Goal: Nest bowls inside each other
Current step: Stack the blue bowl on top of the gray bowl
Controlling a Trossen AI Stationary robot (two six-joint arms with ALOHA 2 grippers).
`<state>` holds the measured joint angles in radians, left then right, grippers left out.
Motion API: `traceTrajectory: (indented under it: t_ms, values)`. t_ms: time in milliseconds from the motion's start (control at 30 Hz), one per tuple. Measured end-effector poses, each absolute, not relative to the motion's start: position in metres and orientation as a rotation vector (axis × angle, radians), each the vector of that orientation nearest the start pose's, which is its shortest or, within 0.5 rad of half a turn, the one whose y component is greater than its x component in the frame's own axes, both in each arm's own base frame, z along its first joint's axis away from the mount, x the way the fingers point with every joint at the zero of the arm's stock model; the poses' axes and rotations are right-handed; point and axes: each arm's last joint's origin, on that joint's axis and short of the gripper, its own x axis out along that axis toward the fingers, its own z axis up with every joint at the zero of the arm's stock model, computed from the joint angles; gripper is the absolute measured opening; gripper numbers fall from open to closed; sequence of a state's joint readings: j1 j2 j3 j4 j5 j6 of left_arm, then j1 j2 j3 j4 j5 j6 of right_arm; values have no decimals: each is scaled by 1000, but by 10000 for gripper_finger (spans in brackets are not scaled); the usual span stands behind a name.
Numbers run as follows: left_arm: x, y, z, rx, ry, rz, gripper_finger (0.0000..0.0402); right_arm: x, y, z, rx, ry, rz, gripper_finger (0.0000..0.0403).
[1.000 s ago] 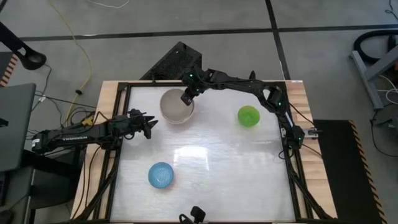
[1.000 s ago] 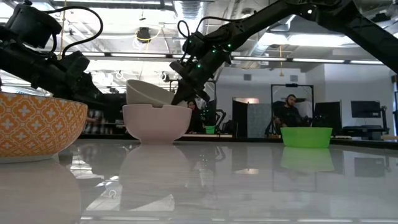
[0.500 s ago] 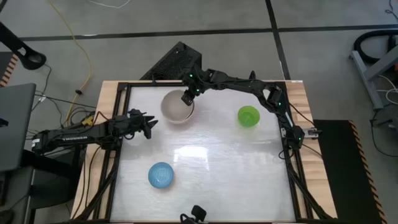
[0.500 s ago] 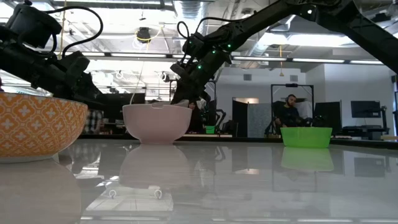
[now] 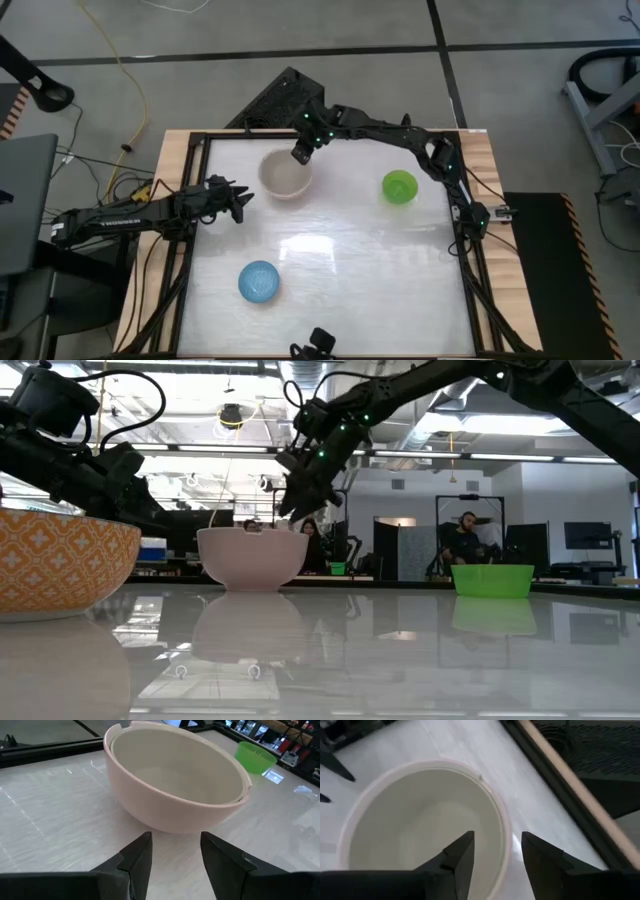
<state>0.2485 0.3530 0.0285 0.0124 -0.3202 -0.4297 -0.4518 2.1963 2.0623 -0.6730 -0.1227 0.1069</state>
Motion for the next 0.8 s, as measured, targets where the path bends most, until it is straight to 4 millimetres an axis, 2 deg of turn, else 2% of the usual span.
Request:
traceTrajectory:
  t_ms: [167,300,433,567,800]
  values:
    - [108,37,144,-403,190,623,158,448,-201,283,315,767,-317,166]
    - [109,37,144,-403,190,623,158,454,-172,279,335,830,-140,147]
    - [108,37,144,-403,190,623,158,468,-115,276,289,892,39,126]
    - [109,37,144,-403,190,623,158,474,-48,276,179,945,195,117]
    - [108,37,144,-403,190,623,158,481,63,280,-63,843,469,121]
